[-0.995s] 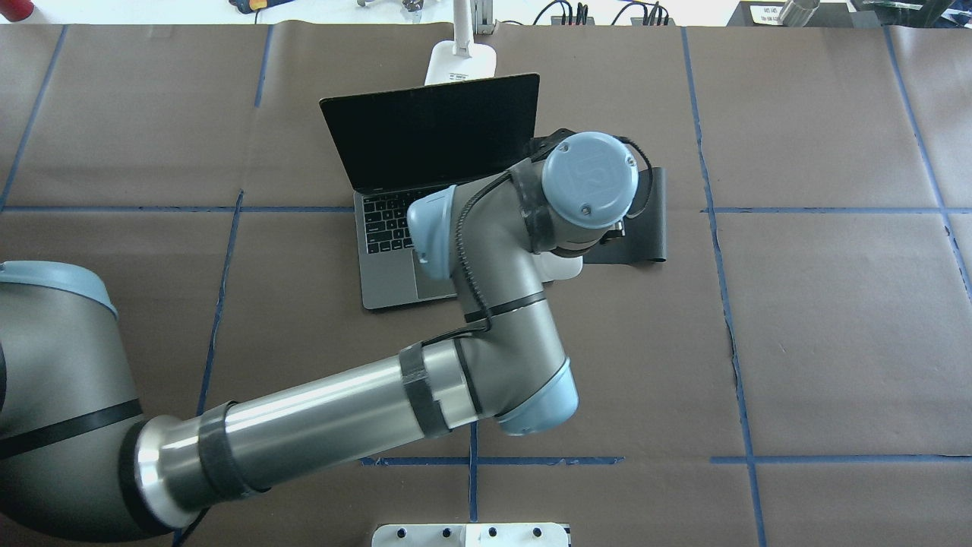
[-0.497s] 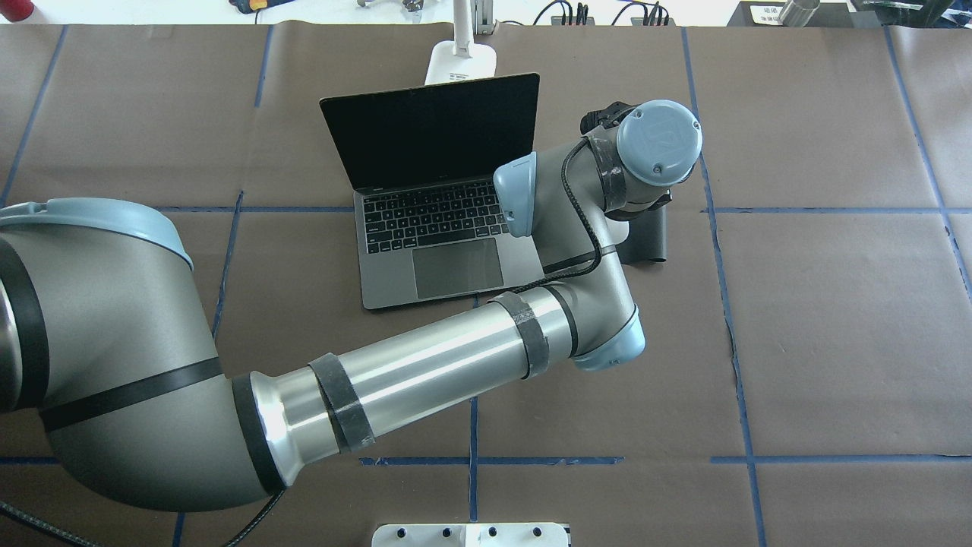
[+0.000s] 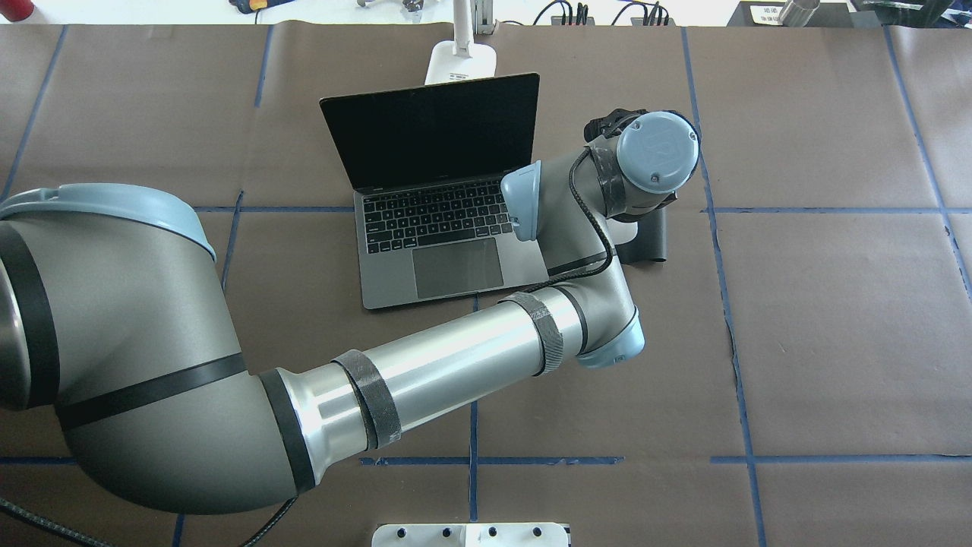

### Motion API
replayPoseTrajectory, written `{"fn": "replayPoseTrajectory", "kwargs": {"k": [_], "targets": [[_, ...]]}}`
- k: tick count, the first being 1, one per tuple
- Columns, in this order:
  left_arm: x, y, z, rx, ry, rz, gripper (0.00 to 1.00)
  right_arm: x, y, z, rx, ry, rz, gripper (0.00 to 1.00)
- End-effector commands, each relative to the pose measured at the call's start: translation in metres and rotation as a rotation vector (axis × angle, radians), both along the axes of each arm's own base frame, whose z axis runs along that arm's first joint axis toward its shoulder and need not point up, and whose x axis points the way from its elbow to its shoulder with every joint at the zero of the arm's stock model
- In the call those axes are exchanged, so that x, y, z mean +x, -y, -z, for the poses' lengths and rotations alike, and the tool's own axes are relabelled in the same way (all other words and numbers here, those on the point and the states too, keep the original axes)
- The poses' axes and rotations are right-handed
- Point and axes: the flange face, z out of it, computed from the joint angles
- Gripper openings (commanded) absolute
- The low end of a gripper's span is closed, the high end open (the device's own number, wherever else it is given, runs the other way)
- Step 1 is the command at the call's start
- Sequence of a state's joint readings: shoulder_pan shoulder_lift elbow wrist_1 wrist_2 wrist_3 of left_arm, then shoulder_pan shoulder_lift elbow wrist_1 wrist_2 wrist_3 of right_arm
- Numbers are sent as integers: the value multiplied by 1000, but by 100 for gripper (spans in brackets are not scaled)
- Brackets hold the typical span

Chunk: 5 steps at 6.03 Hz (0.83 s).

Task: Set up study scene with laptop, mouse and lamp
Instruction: 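Carry the white mouse across and lower it onto the mouse pad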

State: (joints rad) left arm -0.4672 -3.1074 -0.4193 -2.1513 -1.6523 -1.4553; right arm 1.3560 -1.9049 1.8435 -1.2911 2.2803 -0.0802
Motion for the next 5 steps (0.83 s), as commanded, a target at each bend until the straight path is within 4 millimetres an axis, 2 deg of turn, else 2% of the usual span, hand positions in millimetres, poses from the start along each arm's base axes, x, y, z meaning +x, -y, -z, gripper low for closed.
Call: {"fn": "replayPoseTrajectory", "kwargs": {"k": [1,3,4,5], "targets": [[12,-21,16,-16,-42,22,100,0,-1,-1,0,-1,1,100],[15,-33,32,-13,-78,3,100,0,0,0,6,-1,1,100],[11,-35,41,-29,-96,-49,100,0,0,1,4,0,-5,100],[-3,-31,50,-115,-71,-130,100,-1,2,0,-3,0,-7,100]]}}
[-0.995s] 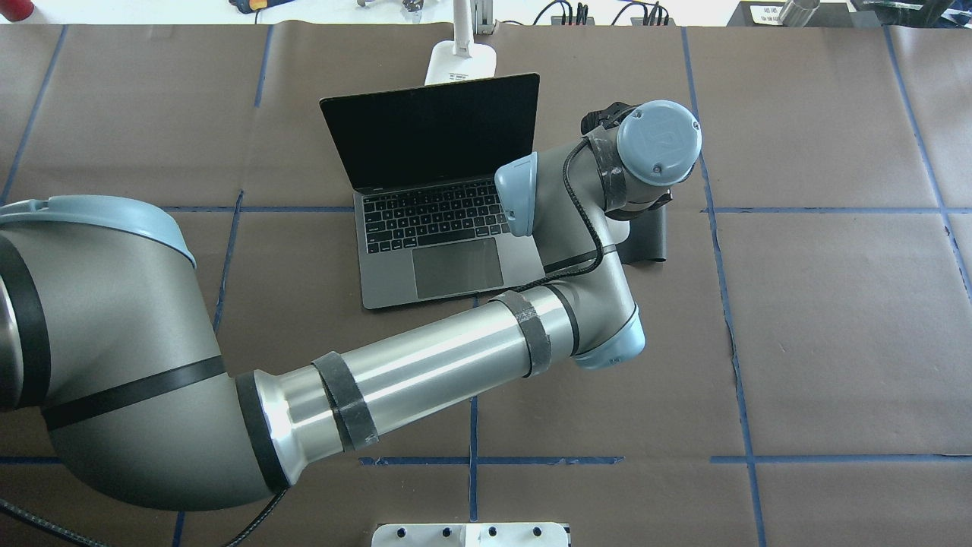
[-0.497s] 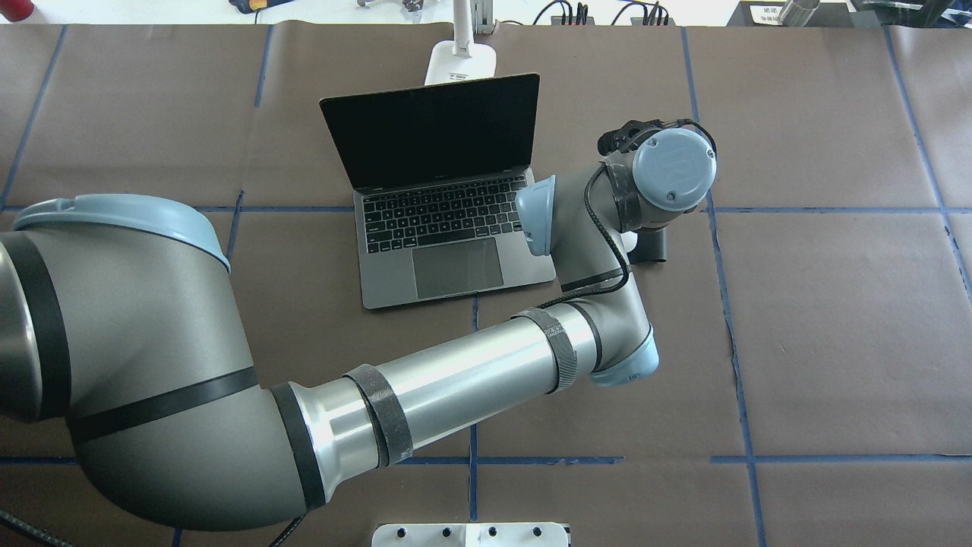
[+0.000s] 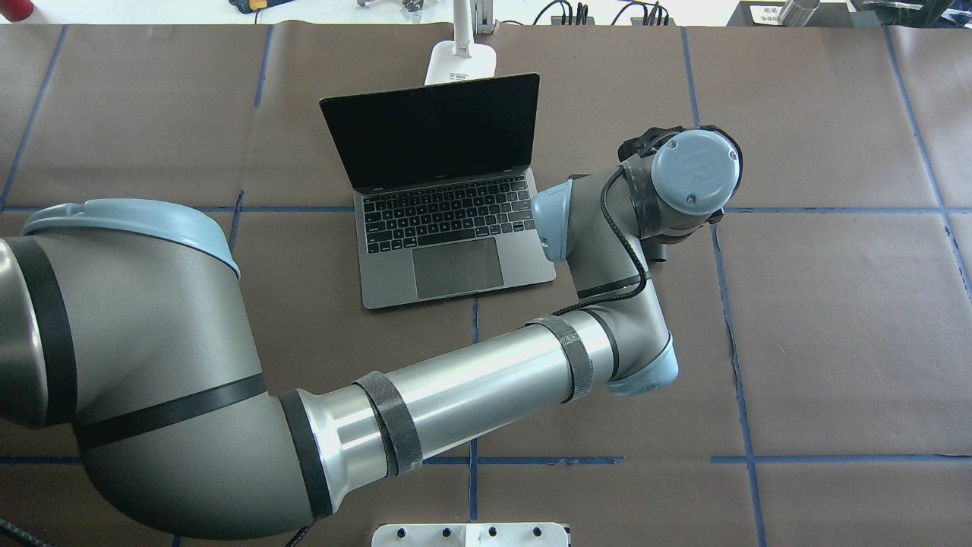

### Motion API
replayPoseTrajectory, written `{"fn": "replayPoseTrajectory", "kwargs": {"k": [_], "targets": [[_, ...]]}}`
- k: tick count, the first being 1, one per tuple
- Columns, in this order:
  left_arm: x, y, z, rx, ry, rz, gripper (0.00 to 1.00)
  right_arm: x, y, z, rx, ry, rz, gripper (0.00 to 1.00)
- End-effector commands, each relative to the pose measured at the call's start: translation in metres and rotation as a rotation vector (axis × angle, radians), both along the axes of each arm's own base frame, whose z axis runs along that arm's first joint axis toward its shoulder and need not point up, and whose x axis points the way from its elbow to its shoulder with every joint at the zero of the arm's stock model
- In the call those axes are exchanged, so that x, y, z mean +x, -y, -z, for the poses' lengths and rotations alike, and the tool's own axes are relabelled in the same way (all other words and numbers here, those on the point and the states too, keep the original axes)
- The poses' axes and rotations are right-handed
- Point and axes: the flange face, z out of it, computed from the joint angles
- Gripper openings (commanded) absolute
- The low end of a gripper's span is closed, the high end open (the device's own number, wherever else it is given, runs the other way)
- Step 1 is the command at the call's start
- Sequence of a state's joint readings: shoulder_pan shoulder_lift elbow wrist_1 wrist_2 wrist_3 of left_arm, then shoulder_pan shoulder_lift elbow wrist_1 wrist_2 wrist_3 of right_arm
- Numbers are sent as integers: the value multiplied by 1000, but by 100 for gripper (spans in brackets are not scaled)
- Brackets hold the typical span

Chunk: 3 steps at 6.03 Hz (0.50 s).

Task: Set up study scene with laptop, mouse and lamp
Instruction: 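Carry the white mouse across and lower it onto the mouse pad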

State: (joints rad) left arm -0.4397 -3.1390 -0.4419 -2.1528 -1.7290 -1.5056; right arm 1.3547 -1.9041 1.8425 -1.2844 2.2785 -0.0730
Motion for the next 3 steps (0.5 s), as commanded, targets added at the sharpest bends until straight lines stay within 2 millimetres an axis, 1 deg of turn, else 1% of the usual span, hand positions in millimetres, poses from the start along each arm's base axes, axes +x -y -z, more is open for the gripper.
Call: {"fn": "replayPoseTrajectory", "kwargs": {"k": [1,2,3], "targets": [[-46,1,28,-87,73,-146,100,0,0,-2,-12,-2,-6,100],[-86,-16,13,-26,125,-211,100,0,0,-3,-17,-1,-7,100],[-133,-33,-19,52,189,-285,100,0,0,-1,-13,3,-6,100]]}}
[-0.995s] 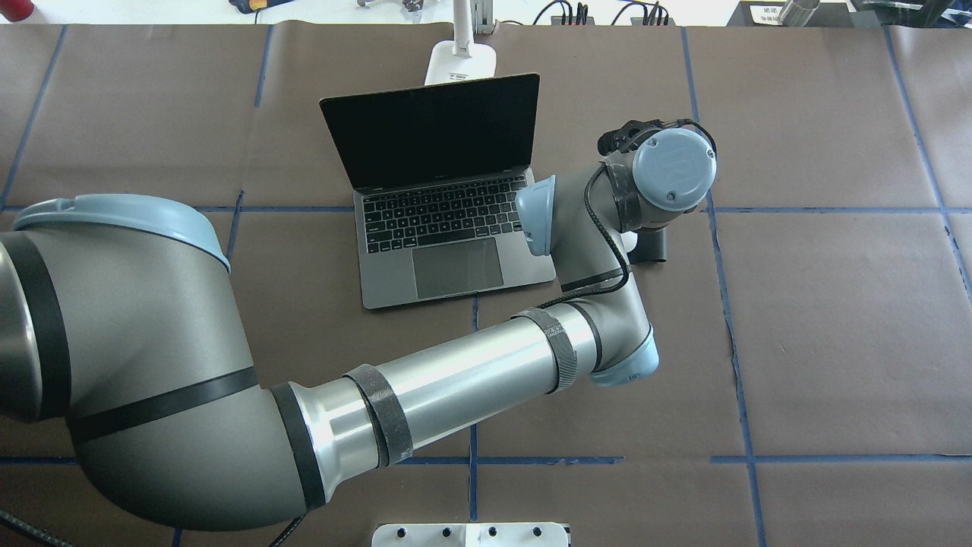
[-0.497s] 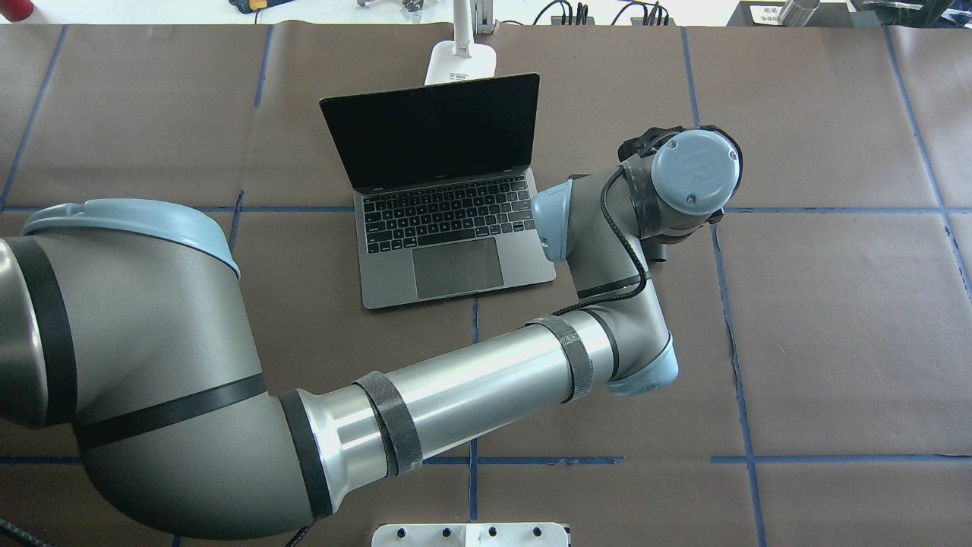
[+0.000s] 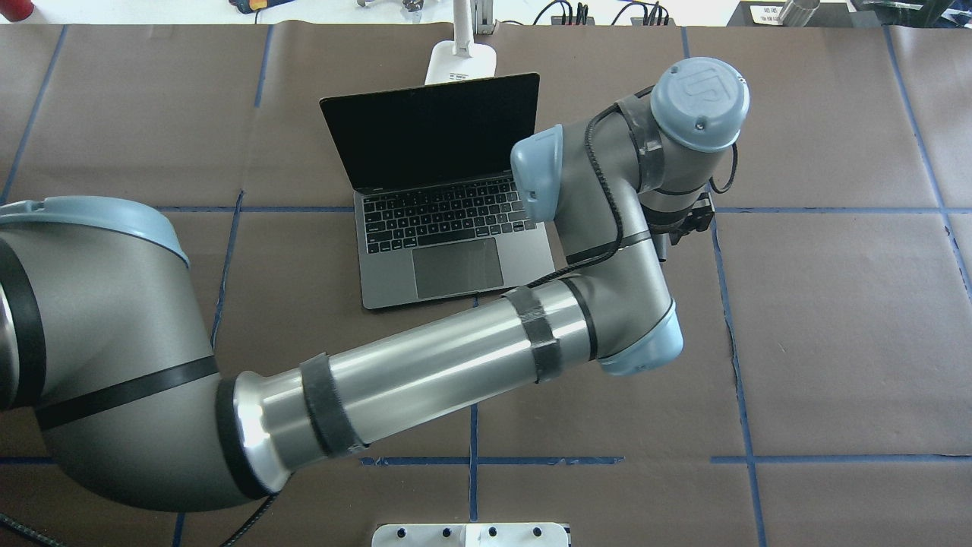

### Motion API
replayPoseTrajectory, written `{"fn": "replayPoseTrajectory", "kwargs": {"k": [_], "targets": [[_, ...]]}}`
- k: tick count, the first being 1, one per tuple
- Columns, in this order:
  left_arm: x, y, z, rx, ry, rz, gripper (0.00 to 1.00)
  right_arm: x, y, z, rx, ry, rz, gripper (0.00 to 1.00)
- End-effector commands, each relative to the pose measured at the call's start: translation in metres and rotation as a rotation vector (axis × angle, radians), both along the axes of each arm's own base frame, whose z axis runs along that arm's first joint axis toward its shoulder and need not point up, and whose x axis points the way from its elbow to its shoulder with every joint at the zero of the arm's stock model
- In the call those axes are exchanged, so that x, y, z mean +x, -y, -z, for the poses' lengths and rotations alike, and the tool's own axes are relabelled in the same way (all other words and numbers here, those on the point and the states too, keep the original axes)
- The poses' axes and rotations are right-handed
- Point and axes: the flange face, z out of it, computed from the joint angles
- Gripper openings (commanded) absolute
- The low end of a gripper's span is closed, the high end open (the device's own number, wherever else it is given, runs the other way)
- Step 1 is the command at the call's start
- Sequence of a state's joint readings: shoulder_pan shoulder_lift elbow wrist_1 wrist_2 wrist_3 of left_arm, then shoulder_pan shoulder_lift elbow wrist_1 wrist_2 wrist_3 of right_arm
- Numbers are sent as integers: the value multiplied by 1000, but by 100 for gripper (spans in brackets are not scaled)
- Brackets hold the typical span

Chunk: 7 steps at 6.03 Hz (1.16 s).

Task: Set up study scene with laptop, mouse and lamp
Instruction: 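Carry the white mouse across and lower it onto the mouse pad, then open the left gripper and withdraw the left arm from the mouse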

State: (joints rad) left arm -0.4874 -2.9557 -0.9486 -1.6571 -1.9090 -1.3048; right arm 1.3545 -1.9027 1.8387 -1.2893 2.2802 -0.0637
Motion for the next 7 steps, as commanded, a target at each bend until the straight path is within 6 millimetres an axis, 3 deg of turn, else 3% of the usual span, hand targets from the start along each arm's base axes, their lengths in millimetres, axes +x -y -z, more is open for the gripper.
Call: {"fn": "replayPoseTrajectory", "kwargs": {"k": [1,2,3,6,7], "targets": [[-99,-34,-68,161,87,-167,100,-1,0,1,-1,10,2,100],[-156,-44,-137,294,105,-265,100,-1,0,1,2,10,3,100],[-209,-41,-192,479,137,-401,100,0,0,2,3,11,1,100],[-341,-24,-289,707,226,-573,100,0,0,2,3,12,2,100],[-408,-19,-334,644,198,-573,100,0,-1,1,2,12,2,100]]}}
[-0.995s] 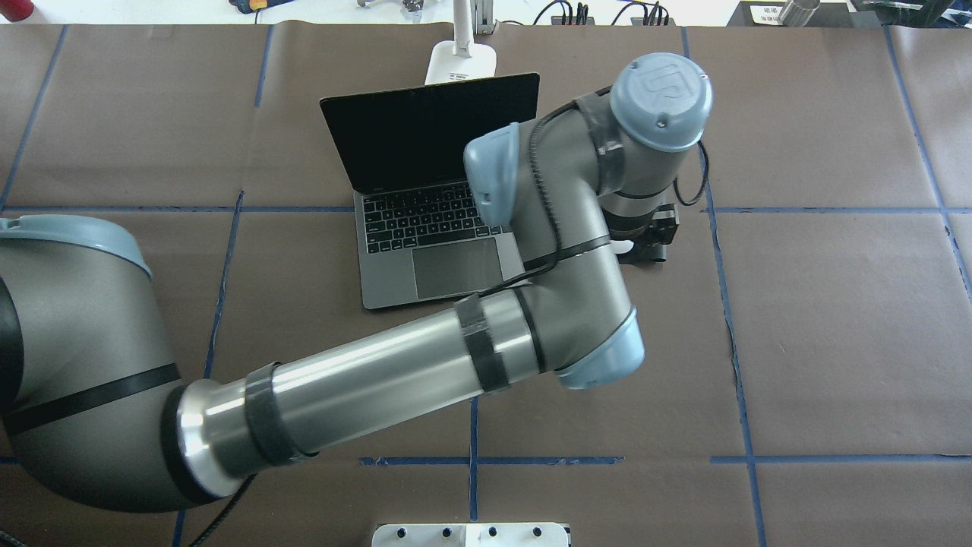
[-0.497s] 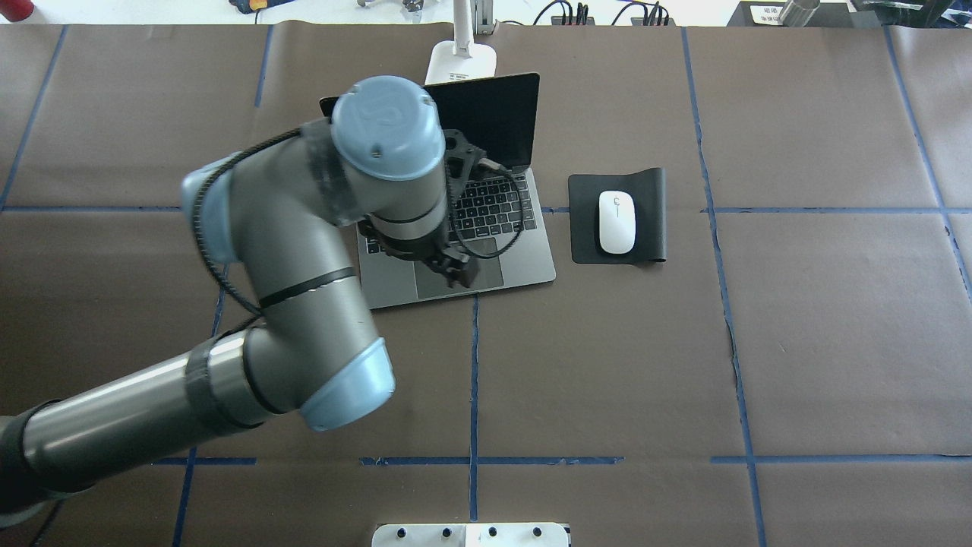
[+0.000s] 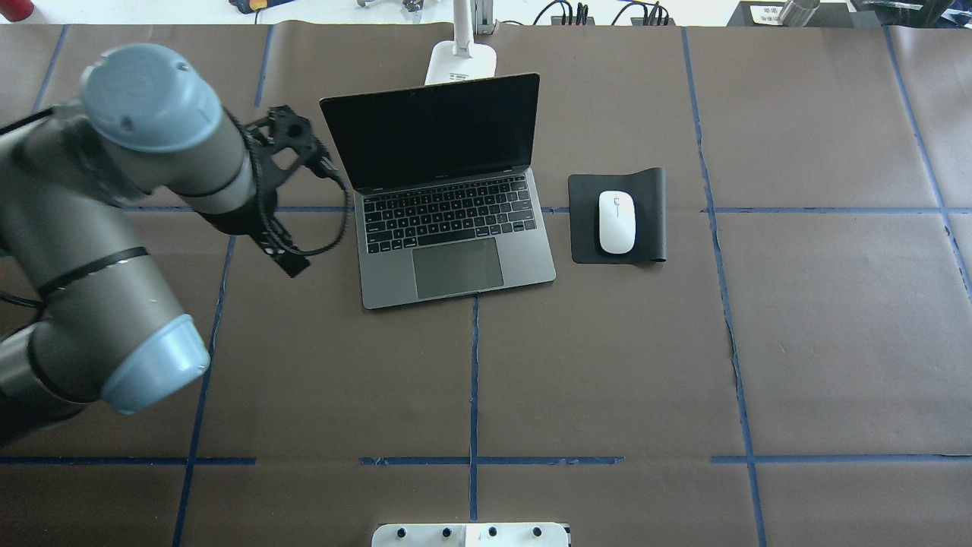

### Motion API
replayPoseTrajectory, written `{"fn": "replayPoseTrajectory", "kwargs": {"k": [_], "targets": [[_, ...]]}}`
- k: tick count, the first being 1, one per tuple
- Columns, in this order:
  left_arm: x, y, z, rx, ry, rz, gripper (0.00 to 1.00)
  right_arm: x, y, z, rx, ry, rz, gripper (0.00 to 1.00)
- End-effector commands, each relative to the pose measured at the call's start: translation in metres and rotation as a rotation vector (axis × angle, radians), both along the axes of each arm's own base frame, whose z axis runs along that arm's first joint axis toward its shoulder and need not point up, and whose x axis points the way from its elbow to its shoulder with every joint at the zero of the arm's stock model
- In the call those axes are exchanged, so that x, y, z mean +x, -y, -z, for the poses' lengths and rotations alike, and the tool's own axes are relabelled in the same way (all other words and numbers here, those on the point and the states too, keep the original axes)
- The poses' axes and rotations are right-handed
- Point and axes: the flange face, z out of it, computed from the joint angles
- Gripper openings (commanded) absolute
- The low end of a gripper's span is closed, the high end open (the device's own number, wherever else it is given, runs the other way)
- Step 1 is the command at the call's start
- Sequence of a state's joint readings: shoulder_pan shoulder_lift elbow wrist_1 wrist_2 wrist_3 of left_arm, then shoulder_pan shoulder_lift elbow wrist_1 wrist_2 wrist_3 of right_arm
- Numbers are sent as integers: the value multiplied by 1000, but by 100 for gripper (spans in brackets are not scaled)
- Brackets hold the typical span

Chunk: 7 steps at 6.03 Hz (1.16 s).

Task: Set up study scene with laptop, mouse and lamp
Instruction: 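Open the left gripper and withdraw the left arm from the mouse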

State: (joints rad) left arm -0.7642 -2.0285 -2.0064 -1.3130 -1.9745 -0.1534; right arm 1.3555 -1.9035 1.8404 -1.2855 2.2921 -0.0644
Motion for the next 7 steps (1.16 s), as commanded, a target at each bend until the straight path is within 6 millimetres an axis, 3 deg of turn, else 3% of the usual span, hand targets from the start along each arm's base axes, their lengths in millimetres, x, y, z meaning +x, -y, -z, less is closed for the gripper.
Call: {"fn": "replayPoseTrajectory", "kwargs": {"k": [1,3,4,5,6,7], "targets": [[-125,6,-84,-104,-11,22,100,0,-1,-1,-3,-1,-1,100],[-278,6,-192,-396,-62,264,100,3,-1,-2,-4,-1,-8,100],[-328,-8,-250,-455,-30,322,100,5,-2,-2,-6,4,-12,100],[-370,-26,-302,-487,-17,327,100,7,-3,-6,-15,-3,-16,100],[-397,-53,-347,-506,-23,336,100,16,-3,-17,-36,-4,-42,100],[-402,-71,-361,-531,-13,350,100,23,-4,-19,-36,-9,-58,100]]}}
